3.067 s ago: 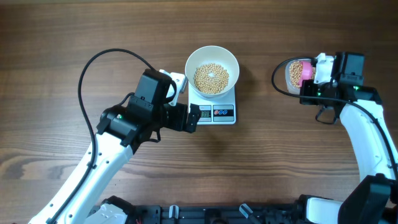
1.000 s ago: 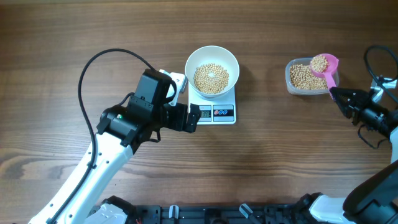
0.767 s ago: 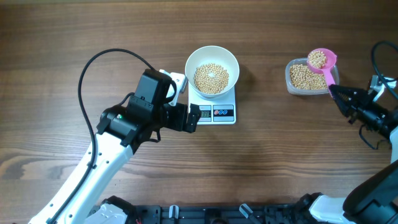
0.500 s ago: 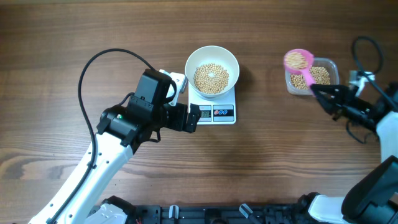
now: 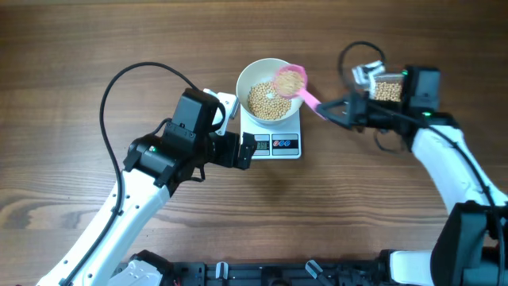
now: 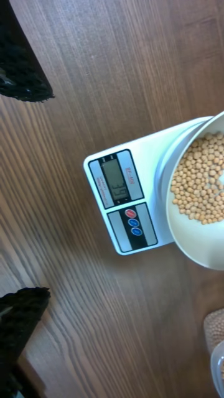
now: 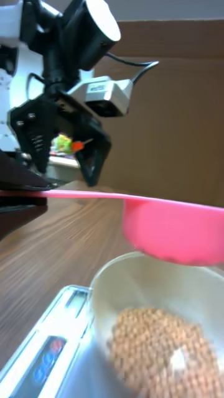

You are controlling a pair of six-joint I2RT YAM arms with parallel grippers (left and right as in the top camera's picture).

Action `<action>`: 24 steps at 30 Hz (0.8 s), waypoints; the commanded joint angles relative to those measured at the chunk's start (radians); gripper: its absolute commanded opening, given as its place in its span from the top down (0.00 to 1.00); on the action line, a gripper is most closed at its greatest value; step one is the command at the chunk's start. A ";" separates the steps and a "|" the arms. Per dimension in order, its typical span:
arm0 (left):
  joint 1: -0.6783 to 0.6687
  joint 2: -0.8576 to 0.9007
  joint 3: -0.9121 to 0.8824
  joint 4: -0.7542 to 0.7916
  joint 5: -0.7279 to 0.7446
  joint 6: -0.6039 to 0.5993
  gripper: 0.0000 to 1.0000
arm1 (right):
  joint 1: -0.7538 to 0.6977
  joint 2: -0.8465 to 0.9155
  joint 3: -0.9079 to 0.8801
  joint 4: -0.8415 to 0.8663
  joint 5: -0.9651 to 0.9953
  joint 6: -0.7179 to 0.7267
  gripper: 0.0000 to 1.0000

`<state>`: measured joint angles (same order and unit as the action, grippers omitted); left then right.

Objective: Scoop item into bowl and weigh 150g on scale
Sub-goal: 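Lift the filled scoop with the right gripper over the white bowl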

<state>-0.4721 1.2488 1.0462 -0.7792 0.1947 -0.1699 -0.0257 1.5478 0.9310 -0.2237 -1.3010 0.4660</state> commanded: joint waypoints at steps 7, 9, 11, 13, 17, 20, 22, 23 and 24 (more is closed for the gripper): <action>-0.003 -0.009 0.001 0.001 0.005 0.016 0.00 | 0.150 0.000 0.006 0.243 0.236 0.164 0.95; -0.003 -0.009 0.001 0.001 0.005 0.016 0.00 | 0.161 -0.003 0.006 0.233 0.288 0.125 0.95; -0.003 -0.009 0.001 0.001 0.005 0.016 0.00 | 0.167 -0.007 0.006 0.222 0.322 0.065 0.95; -0.003 -0.009 0.001 0.001 0.005 0.016 0.00 | 0.175 -0.013 0.006 0.210 0.354 0.008 0.95; -0.003 -0.009 0.001 0.001 0.005 0.016 0.00 | 0.192 -0.039 0.006 0.158 0.515 -0.081 0.95; -0.003 -0.009 0.001 0.001 0.005 0.016 0.00 | 0.203 -0.067 0.006 0.127 0.591 -0.142 0.95; -0.003 -0.009 0.001 0.001 0.005 0.016 0.00 | 0.216 -0.089 0.006 0.099 0.655 -0.184 0.95; -0.003 -0.009 0.001 0.001 0.005 0.016 0.00 | 0.224 -0.100 0.006 0.086 0.689 -0.205 0.95; -0.003 -0.009 0.001 0.001 0.005 0.016 0.00 | 0.235 -0.109 0.006 0.075 0.723 -0.233 0.95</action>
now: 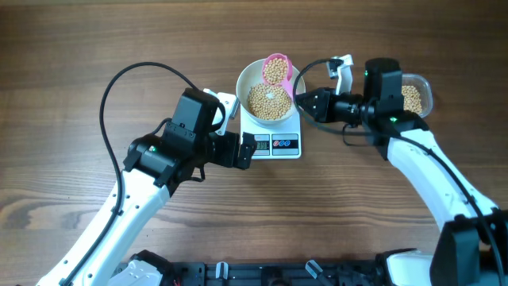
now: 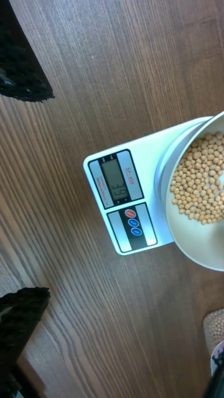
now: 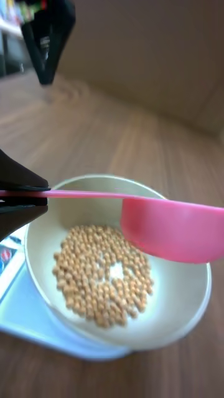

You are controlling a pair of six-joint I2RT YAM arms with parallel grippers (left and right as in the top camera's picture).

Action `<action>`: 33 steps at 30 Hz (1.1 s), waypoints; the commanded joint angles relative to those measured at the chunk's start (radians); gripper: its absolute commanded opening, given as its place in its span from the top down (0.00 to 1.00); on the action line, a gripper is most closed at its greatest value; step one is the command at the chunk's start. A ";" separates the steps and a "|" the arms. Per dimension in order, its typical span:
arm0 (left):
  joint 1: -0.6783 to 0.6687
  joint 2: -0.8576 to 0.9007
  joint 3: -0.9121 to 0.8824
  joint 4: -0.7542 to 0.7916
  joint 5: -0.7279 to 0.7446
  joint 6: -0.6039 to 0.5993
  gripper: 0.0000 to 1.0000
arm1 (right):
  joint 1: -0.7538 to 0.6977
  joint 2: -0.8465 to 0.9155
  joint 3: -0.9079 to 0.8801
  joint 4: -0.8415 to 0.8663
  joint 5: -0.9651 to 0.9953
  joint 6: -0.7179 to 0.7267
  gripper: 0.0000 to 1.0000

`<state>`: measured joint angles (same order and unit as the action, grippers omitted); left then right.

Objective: Scoop item into bowl and weigh 150g on scale
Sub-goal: 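Lift the filled scoop with the right gripper over the white bowl, then tip the scoop with the right gripper to pour soybeans into the bowl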

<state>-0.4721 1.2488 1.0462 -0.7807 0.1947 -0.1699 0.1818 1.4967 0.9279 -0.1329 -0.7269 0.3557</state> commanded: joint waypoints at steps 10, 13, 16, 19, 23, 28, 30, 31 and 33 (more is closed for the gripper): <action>-0.003 -0.009 0.001 0.002 0.005 0.016 0.00 | 0.188 -0.095 0.009 -0.059 0.457 -0.314 0.95; -0.003 -0.009 0.001 0.002 0.005 0.016 0.00 | 0.220 -0.095 0.009 -0.065 0.532 -0.375 0.95; -0.003 -0.009 0.001 0.002 0.005 0.016 0.00 | 0.241 -0.095 0.009 -0.064 0.573 -0.408 0.96; -0.003 -0.009 0.001 0.002 0.005 0.016 0.00 | 0.247 -0.095 0.009 -0.064 0.578 -0.437 0.96; -0.003 -0.009 0.001 0.002 0.005 0.016 0.00 | 0.247 -0.100 0.009 -0.065 0.647 -0.458 0.95; -0.003 -0.009 0.001 0.002 0.005 0.016 0.00 | 0.247 -0.126 0.009 -0.064 0.664 -0.517 0.95; -0.003 -0.009 0.001 0.002 0.005 0.016 0.00 | 0.247 -0.141 0.009 -0.064 0.667 -0.517 0.95; -0.003 -0.009 0.001 0.002 0.005 0.016 0.00 | 0.247 -0.148 0.009 -0.064 0.667 -0.517 0.96; -0.003 -0.009 0.001 0.002 0.005 0.016 0.00 | 0.247 -0.156 0.009 -0.063 0.667 -0.518 0.95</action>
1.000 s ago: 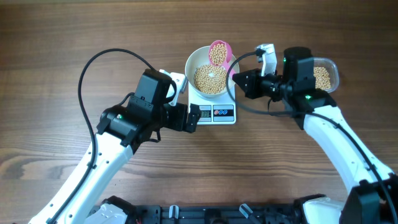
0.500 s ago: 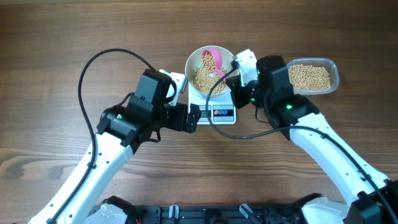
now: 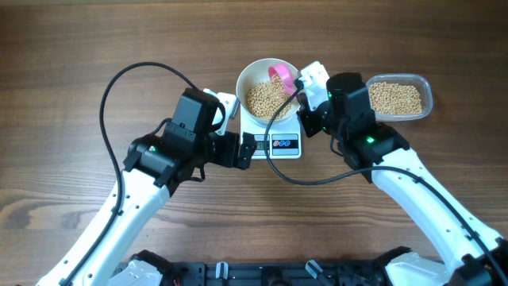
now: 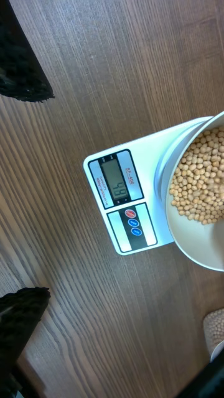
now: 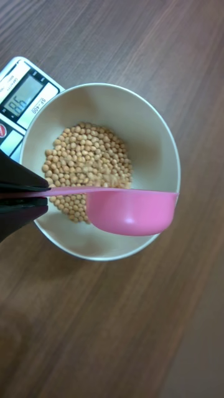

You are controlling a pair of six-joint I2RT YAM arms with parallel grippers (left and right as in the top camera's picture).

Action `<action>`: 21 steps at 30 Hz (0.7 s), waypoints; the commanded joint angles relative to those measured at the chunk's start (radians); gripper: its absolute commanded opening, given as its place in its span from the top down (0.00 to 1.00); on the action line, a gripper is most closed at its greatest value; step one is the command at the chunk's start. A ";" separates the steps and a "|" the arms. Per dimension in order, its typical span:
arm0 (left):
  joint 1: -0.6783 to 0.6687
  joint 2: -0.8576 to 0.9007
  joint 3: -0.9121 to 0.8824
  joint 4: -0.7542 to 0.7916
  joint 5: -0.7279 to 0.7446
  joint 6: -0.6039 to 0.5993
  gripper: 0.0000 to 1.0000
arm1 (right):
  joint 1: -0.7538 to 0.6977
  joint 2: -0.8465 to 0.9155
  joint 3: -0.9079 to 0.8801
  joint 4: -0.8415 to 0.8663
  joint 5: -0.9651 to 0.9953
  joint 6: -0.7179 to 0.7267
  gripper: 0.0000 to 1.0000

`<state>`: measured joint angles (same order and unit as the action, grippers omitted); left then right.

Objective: Scoop item into bowl and weigh 150g on scale
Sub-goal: 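Tip the scoop with the right gripper to pour soybeans into the bowl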

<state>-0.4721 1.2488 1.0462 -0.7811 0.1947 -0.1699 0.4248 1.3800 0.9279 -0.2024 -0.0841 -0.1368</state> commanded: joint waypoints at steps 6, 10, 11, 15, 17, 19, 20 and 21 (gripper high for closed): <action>-0.003 -0.009 0.001 0.003 0.005 0.016 0.00 | 0.005 -0.045 0.009 0.005 0.024 -0.105 0.96; -0.003 -0.009 0.001 0.003 0.005 0.016 0.00 | 0.005 -0.045 0.009 0.006 0.024 -0.184 0.95; -0.003 -0.009 0.001 0.003 0.005 0.016 0.00 | 0.005 -0.045 0.009 0.006 0.024 -0.208 0.96; -0.003 -0.009 0.001 0.003 0.005 0.016 0.00 | 0.018 -0.053 0.009 0.011 0.060 -0.264 0.96; -0.003 -0.009 0.001 0.003 0.005 0.016 0.00 | 0.041 -0.061 0.009 0.014 0.110 -0.293 0.96; -0.003 -0.009 0.001 0.003 0.005 0.016 0.00 | 0.062 -0.063 0.009 0.016 0.136 -0.339 0.96; -0.003 -0.009 0.001 0.003 0.005 0.016 0.00 | 0.072 -0.064 0.009 0.018 0.151 -0.351 0.96; -0.003 -0.009 0.001 0.003 0.005 0.016 0.00 | 0.079 -0.064 0.009 0.018 0.161 -0.356 0.96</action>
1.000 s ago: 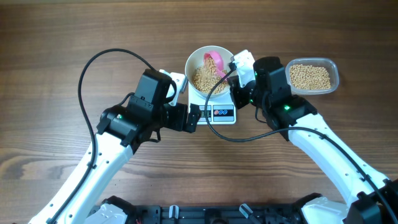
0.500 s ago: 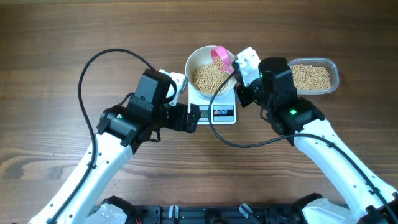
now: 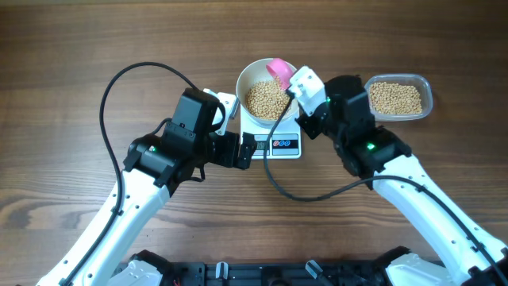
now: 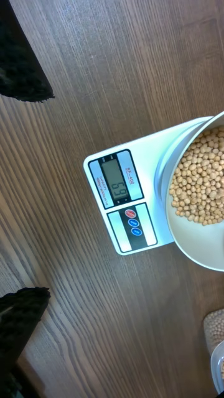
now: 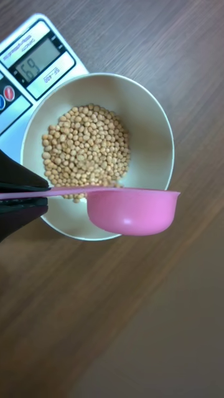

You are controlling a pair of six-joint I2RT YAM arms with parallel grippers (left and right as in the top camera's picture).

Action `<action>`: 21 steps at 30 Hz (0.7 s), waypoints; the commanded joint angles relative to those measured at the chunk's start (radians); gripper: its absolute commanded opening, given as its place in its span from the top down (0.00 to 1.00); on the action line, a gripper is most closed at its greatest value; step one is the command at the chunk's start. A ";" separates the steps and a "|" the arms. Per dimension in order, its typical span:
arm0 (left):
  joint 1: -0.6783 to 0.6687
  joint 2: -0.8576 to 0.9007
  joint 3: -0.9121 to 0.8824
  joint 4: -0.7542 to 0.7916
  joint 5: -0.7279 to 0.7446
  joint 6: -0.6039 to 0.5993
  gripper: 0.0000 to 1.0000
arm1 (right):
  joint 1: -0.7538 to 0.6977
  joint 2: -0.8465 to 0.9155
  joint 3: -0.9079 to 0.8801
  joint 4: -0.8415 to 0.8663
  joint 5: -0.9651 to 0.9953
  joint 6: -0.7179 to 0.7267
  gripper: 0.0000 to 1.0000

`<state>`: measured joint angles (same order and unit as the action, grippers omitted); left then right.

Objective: Scoop item into bowl and weigh 150g on scale
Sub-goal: 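Tip the scoop with the right gripper to pour soybeans into the bowl, then move the empty scoop with the right gripper back to the tub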

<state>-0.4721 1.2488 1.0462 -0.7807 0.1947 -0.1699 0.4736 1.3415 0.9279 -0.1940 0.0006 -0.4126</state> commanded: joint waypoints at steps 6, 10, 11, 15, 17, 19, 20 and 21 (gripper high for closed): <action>-0.003 -0.009 0.001 0.002 0.005 0.016 0.00 | 0.044 -0.025 0.009 0.011 0.089 -0.045 0.96; -0.003 -0.009 0.001 0.002 0.005 0.016 0.00 | 0.044 -0.025 0.009 0.008 0.089 0.109 0.96; -0.003 -0.009 0.001 0.002 0.005 0.016 0.00 | 0.044 -0.025 0.009 0.008 0.089 0.165 0.96; -0.003 -0.009 0.001 0.002 0.005 0.016 0.00 | 0.024 -0.026 0.009 -0.002 0.089 0.441 0.96; -0.003 -0.009 0.001 0.002 0.005 0.016 0.00 | -0.006 -0.035 0.009 -0.001 0.088 0.552 0.96; -0.003 -0.009 0.001 0.002 0.005 0.016 0.00 | -0.059 -0.063 0.009 -0.001 0.069 0.634 0.96; -0.003 -0.009 0.001 0.002 0.005 0.016 0.00 | -0.090 -0.079 0.009 0.000 0.038 0.653 0.96; -0.003 -0.009 0.001 0.002 0.005 0.016 0.00 | -0.122 -0.095 0.009 0.000 -0.004 0.660 0.96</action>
<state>-0.4721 1.2488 1.0462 -0.7811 0.1947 -0.1699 0.4332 1.3182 0.9279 -0.1986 0.0647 0.0803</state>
